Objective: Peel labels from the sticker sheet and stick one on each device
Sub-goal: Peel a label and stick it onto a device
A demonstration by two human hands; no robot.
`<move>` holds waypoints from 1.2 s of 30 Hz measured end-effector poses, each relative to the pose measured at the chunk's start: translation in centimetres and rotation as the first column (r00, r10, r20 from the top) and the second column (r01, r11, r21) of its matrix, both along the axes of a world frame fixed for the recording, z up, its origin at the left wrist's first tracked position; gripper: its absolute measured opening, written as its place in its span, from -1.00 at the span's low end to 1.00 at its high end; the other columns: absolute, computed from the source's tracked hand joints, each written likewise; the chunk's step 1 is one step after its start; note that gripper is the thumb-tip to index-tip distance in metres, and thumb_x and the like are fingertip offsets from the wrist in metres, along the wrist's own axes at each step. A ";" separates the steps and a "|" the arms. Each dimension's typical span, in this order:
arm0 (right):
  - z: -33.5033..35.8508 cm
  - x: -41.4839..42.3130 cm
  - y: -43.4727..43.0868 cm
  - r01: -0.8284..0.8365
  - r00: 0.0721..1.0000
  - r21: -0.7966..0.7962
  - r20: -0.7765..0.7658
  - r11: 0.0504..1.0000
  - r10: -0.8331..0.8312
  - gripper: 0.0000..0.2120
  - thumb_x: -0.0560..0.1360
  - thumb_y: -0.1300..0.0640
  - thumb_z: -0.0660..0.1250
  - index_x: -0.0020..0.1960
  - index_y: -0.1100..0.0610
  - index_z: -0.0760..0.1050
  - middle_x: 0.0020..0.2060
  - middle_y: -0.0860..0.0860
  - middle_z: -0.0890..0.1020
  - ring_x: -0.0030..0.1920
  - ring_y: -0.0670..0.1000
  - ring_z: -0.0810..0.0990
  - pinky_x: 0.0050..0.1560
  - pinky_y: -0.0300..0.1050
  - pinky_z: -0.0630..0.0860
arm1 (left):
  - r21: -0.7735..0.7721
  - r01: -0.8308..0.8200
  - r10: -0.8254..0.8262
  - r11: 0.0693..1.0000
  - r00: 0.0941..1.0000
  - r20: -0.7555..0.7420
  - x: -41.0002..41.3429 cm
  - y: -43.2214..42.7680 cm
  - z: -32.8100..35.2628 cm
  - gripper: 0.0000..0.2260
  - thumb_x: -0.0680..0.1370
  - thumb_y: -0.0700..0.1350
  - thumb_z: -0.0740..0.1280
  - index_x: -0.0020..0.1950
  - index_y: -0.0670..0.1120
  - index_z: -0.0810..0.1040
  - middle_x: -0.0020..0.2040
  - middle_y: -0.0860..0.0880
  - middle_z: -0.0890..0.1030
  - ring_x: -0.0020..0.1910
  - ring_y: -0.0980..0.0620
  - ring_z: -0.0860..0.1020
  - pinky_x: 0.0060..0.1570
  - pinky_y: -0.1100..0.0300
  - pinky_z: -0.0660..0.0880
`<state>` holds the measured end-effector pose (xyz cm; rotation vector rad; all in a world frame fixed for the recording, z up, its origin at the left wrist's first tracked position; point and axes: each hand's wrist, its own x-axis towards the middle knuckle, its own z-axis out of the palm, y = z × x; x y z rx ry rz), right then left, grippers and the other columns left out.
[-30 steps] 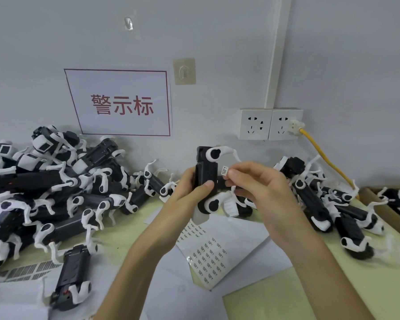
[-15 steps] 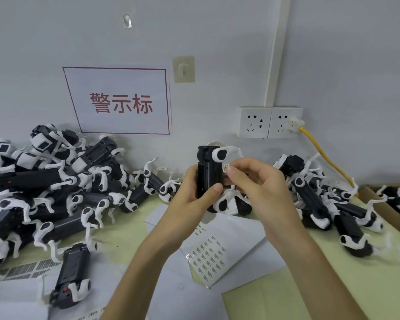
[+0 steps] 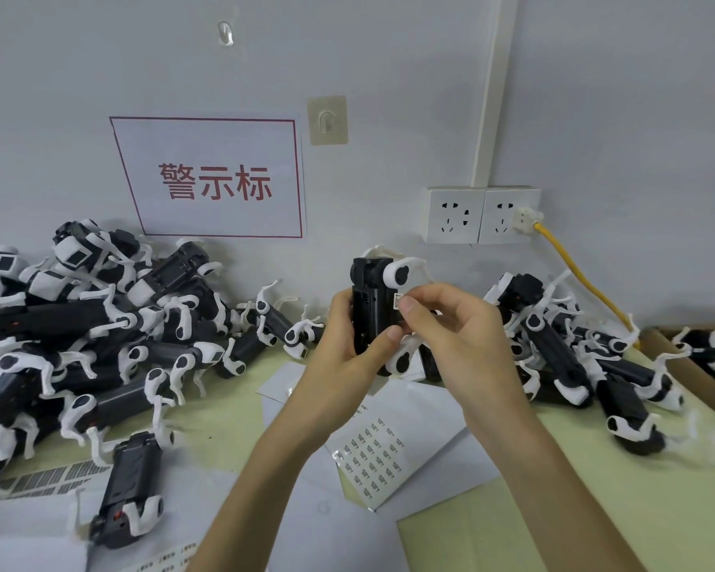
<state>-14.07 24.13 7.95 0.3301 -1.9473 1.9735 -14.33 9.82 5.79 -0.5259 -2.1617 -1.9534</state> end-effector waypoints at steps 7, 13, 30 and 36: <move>0.0 0.1 0.0 0.025 1.000 0.026 -0.005 0.999 -0.025 -0.90 0.57 0.17 0.41 -0.10 0.08 0.66 -0.26 -0.07 0.71 -0.22 -0.10 0.69 -0.18 -0.31 0.54 | -0.022 0.007 -0.008 1.000 1.000 -0.021 0.3 0.3 0.2 -0.65 0.61 -0.07 0.36 0.36 0.04 0.36 0.09 0.09 0.60 0.11 0.14 0.58 0.13 0.19 0.54; -0.1 0.2 -0.3 0.063 0.998 0.013 0.000 0.998 -0.063 -0.91 0.57 0.15 0.41 -0.10 0.08 0.66 -0.23 -0.02 0.73 -0.18 -0.03 0.71 -0.10 -0.19 0.60 | -0.048 -0.020 0.018 0.999 0.999 -0.040 0.5 0.5 0.4 -0.68 0.66 -0.21 0.32 0.37 0.00 0.33 0.11 0.05 0.57 0.07 0.18 0.55 -0.02 0.34 0.48; -0.3 0.5 -0.9 0.116 0.992 -0.050 -0.049 0.992 -0.119 -0.93 0.57 0.19 0.42 -0.09 0.13 0.65 -0.27 0.00 0.72 -0.22 -0.04 0.72 -0.21 -0.24 0.60 | -0.089 -0.075 0.062 0.993 0.988 -0.139 0.5 1.3 0.0 -0.62 0.65 -0.13 0.28 0.41 0.09 0.26 0.20 -0.08 0.49 0.16 -0.06 0.51 0.13 0.00 0.51; -0.3 0.6 -1.0 0.119 0.992 -0.081 -0.019 0.990 -0.121 -0.93 0.55 0.17 0.44 -0.11 0.14 0.64 -0.26 0.02 0.72 -0.19 0.01 0.73 -0.10 -0.10 0.65 | -0.112 -0.096 0.074 0.989 0.980 -0.184 0.5 1.2 0.0 -0.66 0.67 -0.20 0.27 0.34 0.13 0.28 0.12 -0.01 0.50 0.05 0.02 0.52 0.00 0.19 0.45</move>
